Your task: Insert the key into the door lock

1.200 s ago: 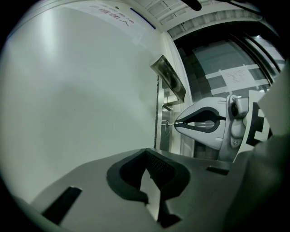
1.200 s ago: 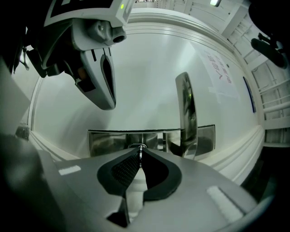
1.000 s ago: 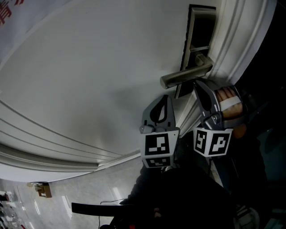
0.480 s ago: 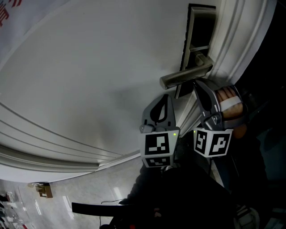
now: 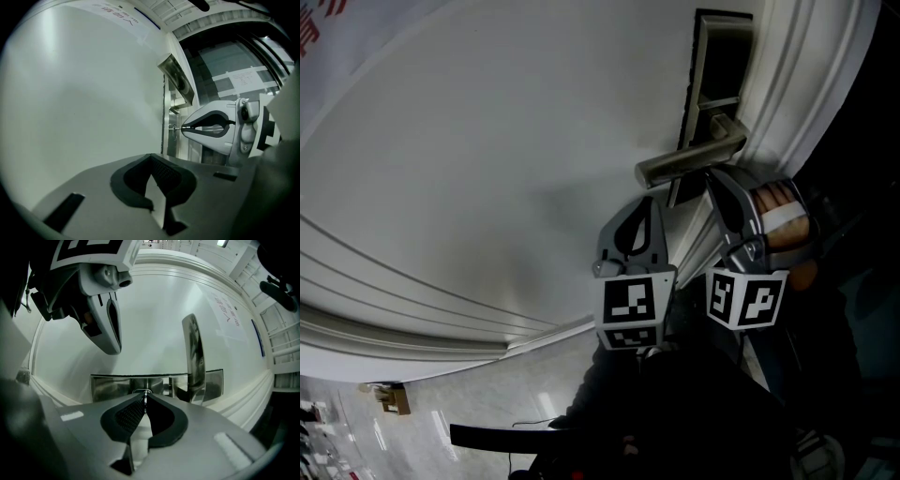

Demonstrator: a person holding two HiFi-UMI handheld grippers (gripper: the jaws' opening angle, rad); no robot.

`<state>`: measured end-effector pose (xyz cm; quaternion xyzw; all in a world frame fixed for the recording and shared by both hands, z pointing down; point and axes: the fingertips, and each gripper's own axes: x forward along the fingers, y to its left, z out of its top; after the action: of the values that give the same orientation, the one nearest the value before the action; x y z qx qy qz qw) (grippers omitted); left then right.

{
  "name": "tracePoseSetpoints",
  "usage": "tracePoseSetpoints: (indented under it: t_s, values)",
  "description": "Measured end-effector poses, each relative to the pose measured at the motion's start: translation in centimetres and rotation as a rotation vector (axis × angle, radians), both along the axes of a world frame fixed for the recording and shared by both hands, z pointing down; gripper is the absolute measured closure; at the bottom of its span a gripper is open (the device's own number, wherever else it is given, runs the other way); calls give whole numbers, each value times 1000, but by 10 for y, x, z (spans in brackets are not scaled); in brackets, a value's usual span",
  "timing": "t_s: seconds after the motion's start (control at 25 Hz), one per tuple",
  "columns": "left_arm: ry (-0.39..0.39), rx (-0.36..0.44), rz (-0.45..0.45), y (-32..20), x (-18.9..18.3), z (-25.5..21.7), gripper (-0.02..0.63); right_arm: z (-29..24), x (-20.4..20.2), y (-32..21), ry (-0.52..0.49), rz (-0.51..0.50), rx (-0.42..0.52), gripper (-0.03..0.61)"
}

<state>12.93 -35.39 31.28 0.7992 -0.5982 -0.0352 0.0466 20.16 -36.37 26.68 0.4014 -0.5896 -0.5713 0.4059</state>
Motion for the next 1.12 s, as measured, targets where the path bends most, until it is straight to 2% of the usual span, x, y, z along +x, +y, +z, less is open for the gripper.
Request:
tracePoseSetpoints:
  t_s: [1.12]
  values:
    - [4, -6, 14, -2, 0, 2, 612, 0, 0, -1, 0, 9, -4, 565]
